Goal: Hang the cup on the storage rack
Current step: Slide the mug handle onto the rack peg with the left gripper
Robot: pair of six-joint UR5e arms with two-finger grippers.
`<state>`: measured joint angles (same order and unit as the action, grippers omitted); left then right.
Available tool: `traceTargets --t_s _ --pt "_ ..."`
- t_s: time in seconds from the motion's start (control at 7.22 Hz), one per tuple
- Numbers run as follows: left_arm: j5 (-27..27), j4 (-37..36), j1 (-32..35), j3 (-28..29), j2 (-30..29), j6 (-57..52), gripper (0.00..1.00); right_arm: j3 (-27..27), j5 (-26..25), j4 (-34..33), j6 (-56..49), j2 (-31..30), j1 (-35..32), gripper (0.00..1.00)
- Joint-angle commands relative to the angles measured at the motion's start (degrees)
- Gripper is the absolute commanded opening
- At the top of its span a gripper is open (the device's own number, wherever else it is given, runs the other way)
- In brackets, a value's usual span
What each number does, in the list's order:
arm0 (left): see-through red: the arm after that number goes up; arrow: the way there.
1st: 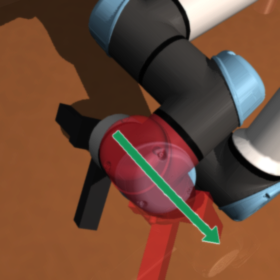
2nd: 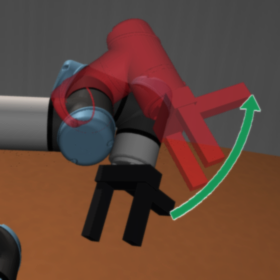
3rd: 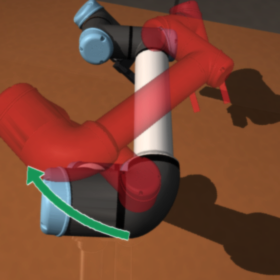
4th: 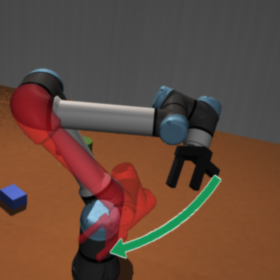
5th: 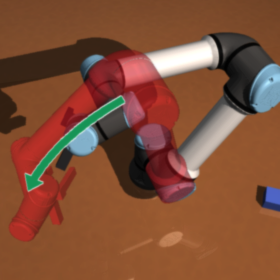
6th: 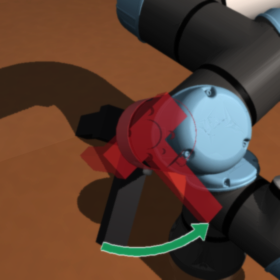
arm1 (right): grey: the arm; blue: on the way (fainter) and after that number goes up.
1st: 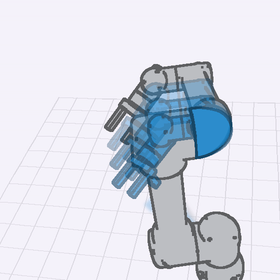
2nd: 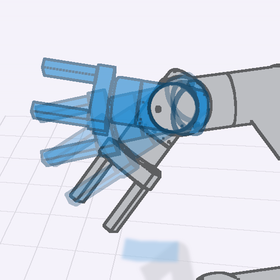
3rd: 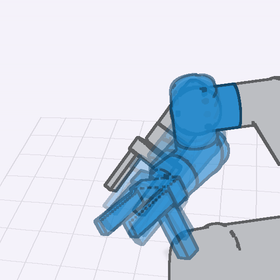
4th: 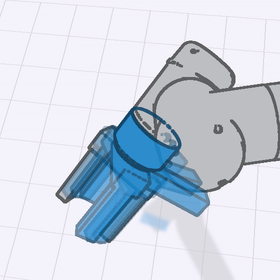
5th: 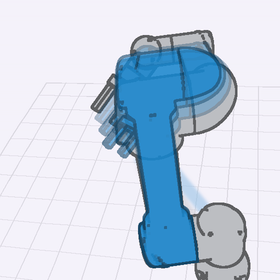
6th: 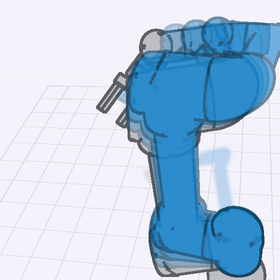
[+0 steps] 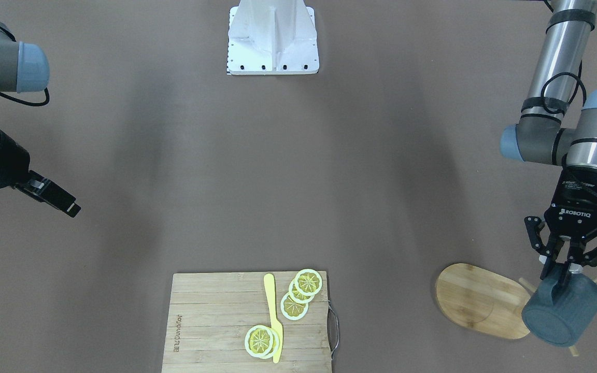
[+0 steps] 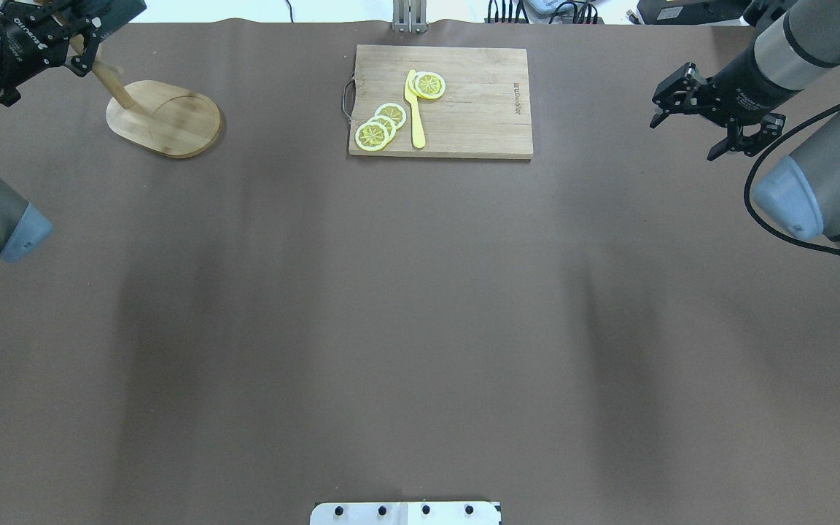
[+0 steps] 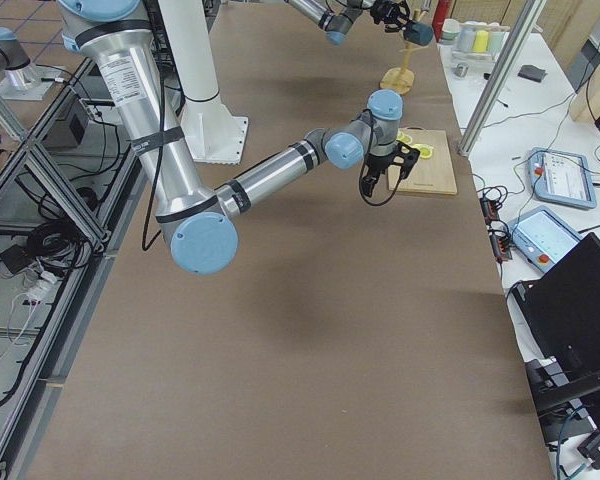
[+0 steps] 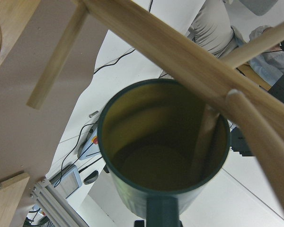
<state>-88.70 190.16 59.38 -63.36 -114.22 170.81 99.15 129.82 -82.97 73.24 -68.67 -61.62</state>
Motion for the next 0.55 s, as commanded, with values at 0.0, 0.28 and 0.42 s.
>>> traceTargets --t_s 0.0,0.28,0.42 --pt "-0.07 -0.32 0.12 -0.01 -0.04 0.31 0.98 0.08 0.17 0.0 -0.03 0.02 0.01 1.0" --pt "-0.16 -0.32 0.38 -0.1 -0.04 0.58 0.98 -0.01 0.34 0.0 -0.64 0.11 0.01 1.0" --pt "-0.42 -0.23 0.56 -0.53 0.04 0.75 0.98 -0.01 0.52 0.0 -0.65 0.11 0.01 1.0"
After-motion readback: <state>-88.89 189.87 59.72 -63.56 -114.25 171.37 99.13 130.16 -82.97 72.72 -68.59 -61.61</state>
